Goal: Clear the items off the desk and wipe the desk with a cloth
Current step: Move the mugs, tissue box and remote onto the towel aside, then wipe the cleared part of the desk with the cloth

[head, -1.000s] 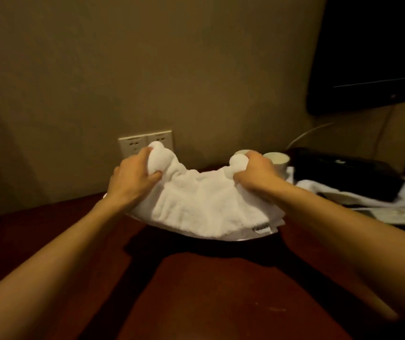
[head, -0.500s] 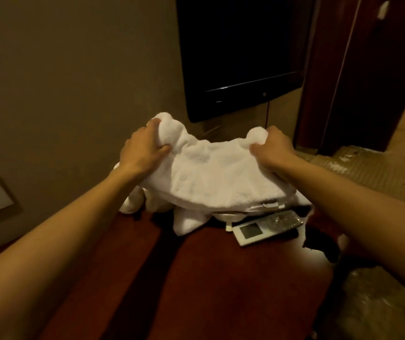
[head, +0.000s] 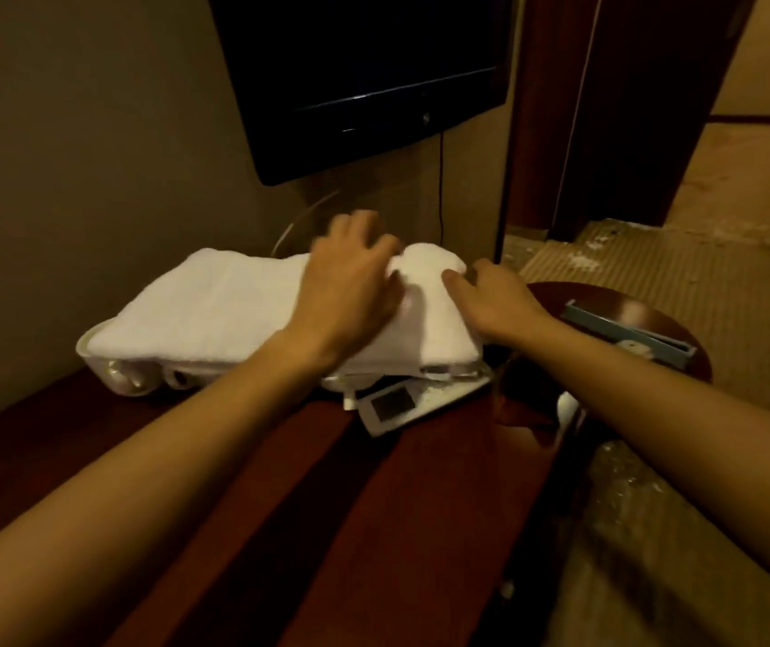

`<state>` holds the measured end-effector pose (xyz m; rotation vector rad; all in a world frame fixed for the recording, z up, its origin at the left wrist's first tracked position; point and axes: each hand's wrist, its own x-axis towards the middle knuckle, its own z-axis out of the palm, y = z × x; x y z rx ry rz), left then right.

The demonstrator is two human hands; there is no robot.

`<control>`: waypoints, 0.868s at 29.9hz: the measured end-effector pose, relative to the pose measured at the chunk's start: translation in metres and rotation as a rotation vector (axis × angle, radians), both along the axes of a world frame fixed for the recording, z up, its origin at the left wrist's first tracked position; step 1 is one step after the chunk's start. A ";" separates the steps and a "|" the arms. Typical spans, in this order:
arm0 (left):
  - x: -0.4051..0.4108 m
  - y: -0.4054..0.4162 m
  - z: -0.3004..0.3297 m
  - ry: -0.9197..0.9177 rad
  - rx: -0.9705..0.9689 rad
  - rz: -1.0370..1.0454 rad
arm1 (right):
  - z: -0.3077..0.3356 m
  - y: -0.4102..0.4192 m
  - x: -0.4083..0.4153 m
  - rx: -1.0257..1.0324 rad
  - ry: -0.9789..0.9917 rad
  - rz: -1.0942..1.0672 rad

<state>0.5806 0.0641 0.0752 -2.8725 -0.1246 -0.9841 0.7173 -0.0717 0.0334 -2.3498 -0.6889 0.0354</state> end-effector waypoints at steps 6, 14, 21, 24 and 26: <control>0.016 -0.091 -0.035 0.008 -0.114 -0.187 | -0.017 -0.058 -0.001 -0.029 -0.069 -0.006; 0.050 -0.134 -0.102 0.473 -0.314 -0.077 | -0.057 -0.126 0.004 -0.302 -0.058 0.234; 0.038 -0.140 -0.099 0.441 -0.426 -0.136 | -0.054 -0.150 -0.003 -0.309 -0.288 0.287; 0.005 -0.127 -0.084 0.288 -0.509 -0.125 | -0.040 -0.143 -0.030 -0.125 -0.313 0.368; -0.026 -0.116 -0.072 0.243 -0.555 -0.089 | -0.029 -0.125 -0.056 -0.008 -0.294 0.426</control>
